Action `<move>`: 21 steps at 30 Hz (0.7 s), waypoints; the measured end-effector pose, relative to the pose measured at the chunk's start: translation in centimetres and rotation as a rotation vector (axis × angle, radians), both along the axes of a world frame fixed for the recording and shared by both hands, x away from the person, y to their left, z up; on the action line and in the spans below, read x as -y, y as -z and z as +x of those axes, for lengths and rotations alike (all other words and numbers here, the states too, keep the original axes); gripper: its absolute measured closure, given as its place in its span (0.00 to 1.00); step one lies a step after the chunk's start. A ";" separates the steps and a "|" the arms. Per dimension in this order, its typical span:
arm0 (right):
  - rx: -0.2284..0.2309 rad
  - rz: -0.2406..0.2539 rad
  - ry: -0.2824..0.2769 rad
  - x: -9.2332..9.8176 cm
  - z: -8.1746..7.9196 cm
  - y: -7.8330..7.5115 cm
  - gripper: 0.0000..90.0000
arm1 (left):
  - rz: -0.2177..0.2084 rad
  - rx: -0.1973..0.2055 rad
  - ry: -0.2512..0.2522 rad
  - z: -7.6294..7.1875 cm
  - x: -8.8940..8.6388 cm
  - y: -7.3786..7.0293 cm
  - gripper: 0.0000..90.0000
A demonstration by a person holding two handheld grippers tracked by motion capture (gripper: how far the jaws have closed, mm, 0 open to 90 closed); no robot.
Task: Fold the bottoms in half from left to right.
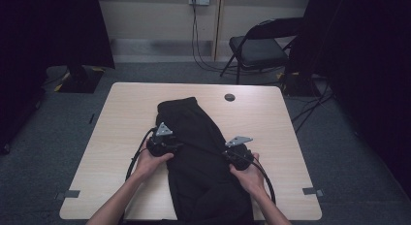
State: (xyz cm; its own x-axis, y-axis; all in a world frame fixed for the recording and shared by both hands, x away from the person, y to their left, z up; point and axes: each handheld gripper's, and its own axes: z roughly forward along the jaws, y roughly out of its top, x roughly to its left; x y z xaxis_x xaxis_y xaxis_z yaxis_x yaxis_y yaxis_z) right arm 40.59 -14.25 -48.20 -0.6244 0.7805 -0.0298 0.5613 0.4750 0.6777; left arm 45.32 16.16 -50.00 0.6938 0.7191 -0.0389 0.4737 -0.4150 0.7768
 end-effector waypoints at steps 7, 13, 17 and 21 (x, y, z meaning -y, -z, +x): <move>-0.012 -0.040 -0.025 0.5 -1.2 0.2 1.00 | 0.003 -0.006 0.053 -0.5 0.3 0.0 0.53; -0.055 -0.036 -0.065 1.9 -5.3 -0.1 1.00 | -0.002 -0.013 0.159 -2.6 2.1 0.0 0.53; -0.086 -0.025 -0.104 3.0 -9.0 -0.3 0.96 | 0.023 -0.030 0.241 -4.7 3.7 -0.3 0.52; -0.061 0.020 -0.104 3.7 -10.5 -1.2 0.71 | 0.047 -0.044 0.325 -6.5 4.8 -0.6 0.52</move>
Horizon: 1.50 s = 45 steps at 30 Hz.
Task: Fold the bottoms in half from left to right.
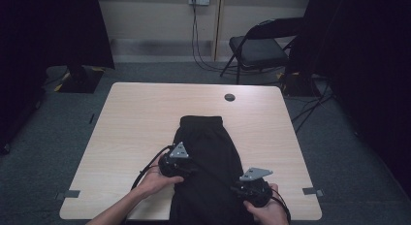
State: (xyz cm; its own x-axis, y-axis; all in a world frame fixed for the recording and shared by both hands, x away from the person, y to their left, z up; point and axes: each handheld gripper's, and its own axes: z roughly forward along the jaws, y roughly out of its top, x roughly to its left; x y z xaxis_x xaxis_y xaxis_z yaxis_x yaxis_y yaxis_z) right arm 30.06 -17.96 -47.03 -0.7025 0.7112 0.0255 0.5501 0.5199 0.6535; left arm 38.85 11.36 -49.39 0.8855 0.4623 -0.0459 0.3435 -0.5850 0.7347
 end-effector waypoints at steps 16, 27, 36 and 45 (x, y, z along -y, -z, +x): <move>0.100 0.003 0.155 -3.7 15.6 0.7 0.94 | -0.010 0.018 -0.143 4.0 -1.5 0.1 0.55; 0.057 -0.039 0.113 -1.8 10.5 1.3 0.96 | 0.018 -0.041 -0.023 1.3 -0.5 -0.5 0.54; 0.126 0.062 0.170 -0.3 11.6 -0.9 0.50 | -0.053 -0.010 -0.120 4.6 -1.3 -2.8 0.58; 0.080 0.097 0.180 -1.8 16.5 0.4 0.41 | -0.085 -0.019 -0.253 8.0 -2.1 -2.0 0.52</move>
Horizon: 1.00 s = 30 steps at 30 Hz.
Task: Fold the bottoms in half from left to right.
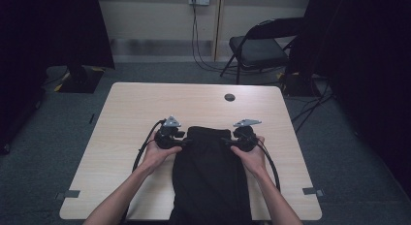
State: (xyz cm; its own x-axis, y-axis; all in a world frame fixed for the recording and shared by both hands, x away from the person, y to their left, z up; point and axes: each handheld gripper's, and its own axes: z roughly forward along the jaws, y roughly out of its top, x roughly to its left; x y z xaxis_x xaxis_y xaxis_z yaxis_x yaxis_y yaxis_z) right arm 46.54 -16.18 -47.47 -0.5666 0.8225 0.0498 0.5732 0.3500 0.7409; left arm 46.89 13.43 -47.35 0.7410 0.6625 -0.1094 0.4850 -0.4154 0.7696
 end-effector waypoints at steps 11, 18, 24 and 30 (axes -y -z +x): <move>-0.020 0.028 -0.017 -0.3 0.9 2.1 0.50 | 0.045 -0.021 0.000 0.6 0.6 1.9 0.62; -0.055 0.050 -0.043 -0.3 0.6 1.9 0.78 | 0.015 -0.019 0.016 0.5 0.2 2.4 0.55; -0.082 0.079 -0.069 -0.6 0.3 1.7 0.86 | 0.019 0.001 0.012 0.3 0.6 2.5 0.47; -0.069 0.117 -0.068 -0.6 -0.1 0.7 0.87 | -0.040 -0.063 0.027 0.4 0.3 2.3 0.84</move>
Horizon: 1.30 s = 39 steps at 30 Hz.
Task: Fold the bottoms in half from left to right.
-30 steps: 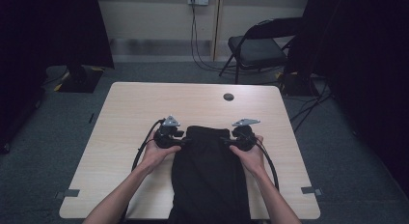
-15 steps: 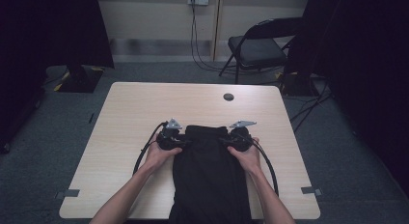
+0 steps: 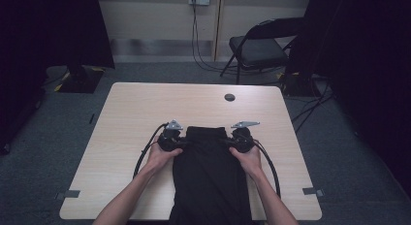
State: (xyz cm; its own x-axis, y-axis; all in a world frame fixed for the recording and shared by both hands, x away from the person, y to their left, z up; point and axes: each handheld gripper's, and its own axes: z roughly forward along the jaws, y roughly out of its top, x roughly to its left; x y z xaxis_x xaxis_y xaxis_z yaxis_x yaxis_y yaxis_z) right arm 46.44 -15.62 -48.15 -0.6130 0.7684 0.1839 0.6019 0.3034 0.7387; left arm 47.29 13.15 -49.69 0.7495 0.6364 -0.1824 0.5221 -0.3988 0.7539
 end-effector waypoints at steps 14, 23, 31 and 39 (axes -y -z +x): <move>0.122 0.091 -0.003 -0.6 0.6 -6.2 0.87 | -0.095 0.109 -0.065 1.0 -1.8 -6.1 0.89; 0.206 0.096 0.004 -2.3 2.5 -11.5 0.87 | -0.129 0.204 -0.100 2.8 -3.3 -11.4 0.89; 0.327 0.105 0.040 -3.4 4.4 -19.4 0.87 | -0.133 0.340 -0.125 4.4 -3.8 -19.7 0.89; 0.433 0.153 0.043 -3.6 3.9 -24.9 0.87 | -0.159 0.417 -0.120 3.4 -4.1 -24.2 0.89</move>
State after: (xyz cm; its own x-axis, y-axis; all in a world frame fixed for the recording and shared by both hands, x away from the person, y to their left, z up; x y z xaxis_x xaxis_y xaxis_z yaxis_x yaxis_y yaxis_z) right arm 50.29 -11.97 -23.26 -0.6267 0.7787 0.0317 0.2380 0.1525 0.9592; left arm 50.72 17.28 -25.48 0.7026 0.7114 0.0165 0.1964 -0.2162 0.9564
